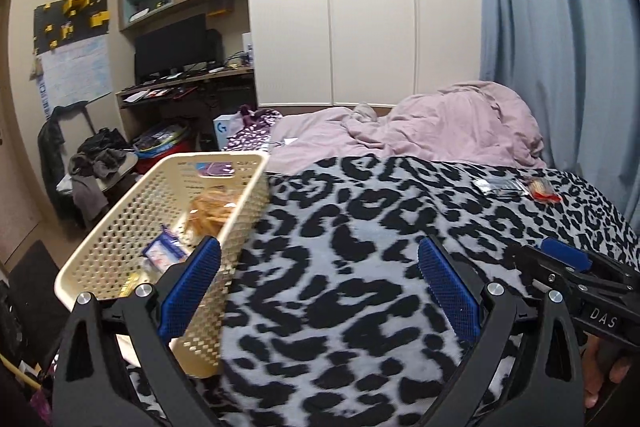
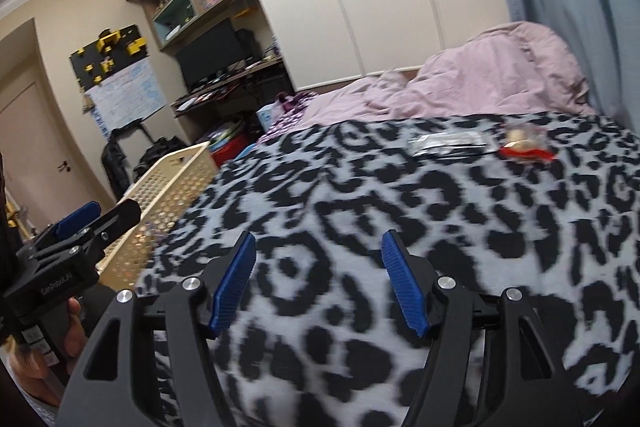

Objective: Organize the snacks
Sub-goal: 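Move both grippers from the basket back to the remaining snacks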

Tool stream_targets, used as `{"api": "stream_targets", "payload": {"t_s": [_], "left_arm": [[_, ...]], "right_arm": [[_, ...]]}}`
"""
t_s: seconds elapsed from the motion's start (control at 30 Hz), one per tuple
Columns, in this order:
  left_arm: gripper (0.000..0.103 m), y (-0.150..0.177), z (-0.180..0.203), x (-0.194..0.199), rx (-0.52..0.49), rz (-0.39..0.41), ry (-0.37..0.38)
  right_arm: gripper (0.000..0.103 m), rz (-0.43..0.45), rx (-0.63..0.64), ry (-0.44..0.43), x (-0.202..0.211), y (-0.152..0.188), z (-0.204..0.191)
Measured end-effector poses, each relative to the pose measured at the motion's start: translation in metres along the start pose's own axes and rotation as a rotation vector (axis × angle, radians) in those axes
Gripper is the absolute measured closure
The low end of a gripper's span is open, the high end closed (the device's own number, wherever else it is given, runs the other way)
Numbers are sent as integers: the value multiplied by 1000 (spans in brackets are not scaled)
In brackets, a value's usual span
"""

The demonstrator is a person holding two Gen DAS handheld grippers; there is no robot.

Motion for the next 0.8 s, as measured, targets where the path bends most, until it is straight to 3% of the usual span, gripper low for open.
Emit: {"api": "stream_targets", "payload": {"t_s": [0.33,0.8], "left_arm": [[3,-8,46,-22,-50,-29,29],[3,-16,114,-46,-142,-57,83]], "right_arm": [[34,37,-106,41,10,7,57],[30,57,-189,44,17,13,99]]}}
Point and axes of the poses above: each gripper's, at about its wrist camera, not at the fingertips, and x roughly against the way its jaws point, z to its right, y to its underside, the point moved 7 cm from there along -x, roughly the way its jaws point, and after that the axes turned 15 degrees about -z, right-handed, at the moved point
